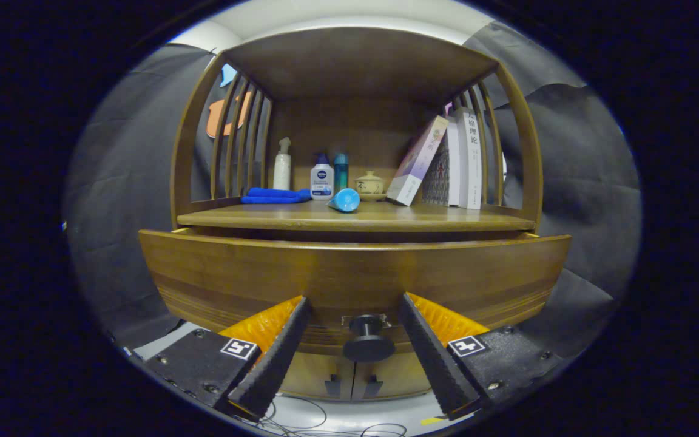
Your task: Pull open the drawer, take out the items inside it, and place them on the countertop above the cabinet.
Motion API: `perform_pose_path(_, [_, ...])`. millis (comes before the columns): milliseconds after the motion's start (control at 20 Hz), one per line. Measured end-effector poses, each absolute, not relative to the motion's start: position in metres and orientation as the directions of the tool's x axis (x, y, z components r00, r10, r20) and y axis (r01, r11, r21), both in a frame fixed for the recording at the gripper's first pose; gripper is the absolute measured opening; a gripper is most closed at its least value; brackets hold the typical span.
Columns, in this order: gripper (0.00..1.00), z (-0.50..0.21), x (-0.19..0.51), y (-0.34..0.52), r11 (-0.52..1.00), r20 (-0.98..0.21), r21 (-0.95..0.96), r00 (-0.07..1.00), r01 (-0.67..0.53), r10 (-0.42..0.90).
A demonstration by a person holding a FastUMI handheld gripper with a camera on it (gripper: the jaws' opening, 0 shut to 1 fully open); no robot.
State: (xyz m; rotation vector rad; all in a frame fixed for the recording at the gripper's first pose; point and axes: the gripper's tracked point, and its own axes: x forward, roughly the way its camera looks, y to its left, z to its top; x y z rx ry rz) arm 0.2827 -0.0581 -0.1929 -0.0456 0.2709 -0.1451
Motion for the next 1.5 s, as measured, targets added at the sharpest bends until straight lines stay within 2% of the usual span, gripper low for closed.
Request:
perform_pose_path(450, [1.00, -0.196, 0.328, -0.061, 0.987, -0.297, -0.045, 0.941, 0.157, -0.163])
perform_pose_path(600, [0.99, -0.201, 0.322, -0.054, 0.992, -0.340, -0.031, 0.932, 0.120, -0.123])
perform_pose_path(850, [1.00, -0.181, 0.265, -0.045, 0.997, -0.337, -0.013, 0.939, 0.072, -0.073])
perform_pose_path(1200, [0.99, -0.110, 0.148, -0.029, 1.000, -0.189, -0.021, 0.982, -0.002, -0.002])
perform_pose_path(1500, [0.99, -0.071, 0.057, -0.026, 0.997, -0.121, 0.059, 0.991, -0.049, 0.056])
